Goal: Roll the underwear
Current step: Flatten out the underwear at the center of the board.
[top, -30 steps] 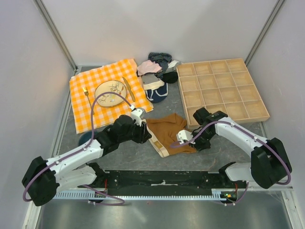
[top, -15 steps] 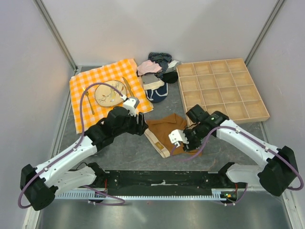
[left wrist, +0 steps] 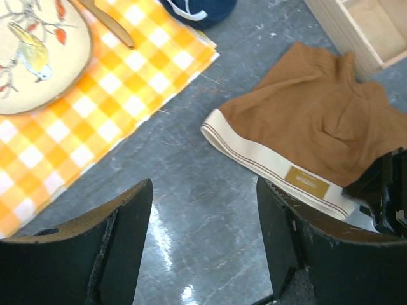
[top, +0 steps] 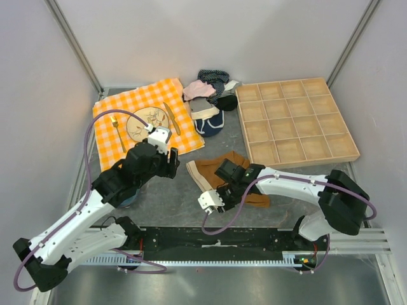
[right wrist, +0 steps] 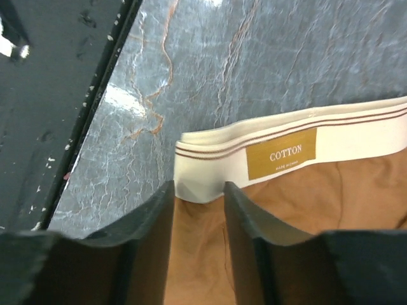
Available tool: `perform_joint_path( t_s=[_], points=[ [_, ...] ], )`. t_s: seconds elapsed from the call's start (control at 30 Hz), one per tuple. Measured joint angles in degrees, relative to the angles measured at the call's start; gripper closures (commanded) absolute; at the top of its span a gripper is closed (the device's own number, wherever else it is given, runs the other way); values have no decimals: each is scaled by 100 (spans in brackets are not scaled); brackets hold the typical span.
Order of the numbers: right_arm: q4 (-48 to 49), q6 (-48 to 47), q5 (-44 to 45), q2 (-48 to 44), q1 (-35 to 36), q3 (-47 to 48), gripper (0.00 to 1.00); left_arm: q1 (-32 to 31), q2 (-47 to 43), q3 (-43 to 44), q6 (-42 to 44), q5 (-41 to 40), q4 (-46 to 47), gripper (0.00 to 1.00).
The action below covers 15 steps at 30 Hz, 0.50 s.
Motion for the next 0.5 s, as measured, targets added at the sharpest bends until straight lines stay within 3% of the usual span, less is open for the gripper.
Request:
perform_joint_path(
  t_s=[0.03,0.13,0.27,0.3,0.43,0.5],
  points=[
    [63,28,72,83,20,-33,77,0,-33,11,87,-114,-13,27],
    [114,118,201,247,20,-52,90,0,-125,9,365,-363,-4,28],
    [125,396,503,376,-2,153,95,0,-229,-173,592,-509,153,29],
    [151,444,581,409,-24,223,95,0,-238,-247,623,-529,162,30],
    [409,859,938,885,-520,964,76,0,-212,-426,719,-549,155,29],
    [649,1075,1200,1143,-776,1270,71,0,-229,-455,745,-555,179,29]
  ],
)
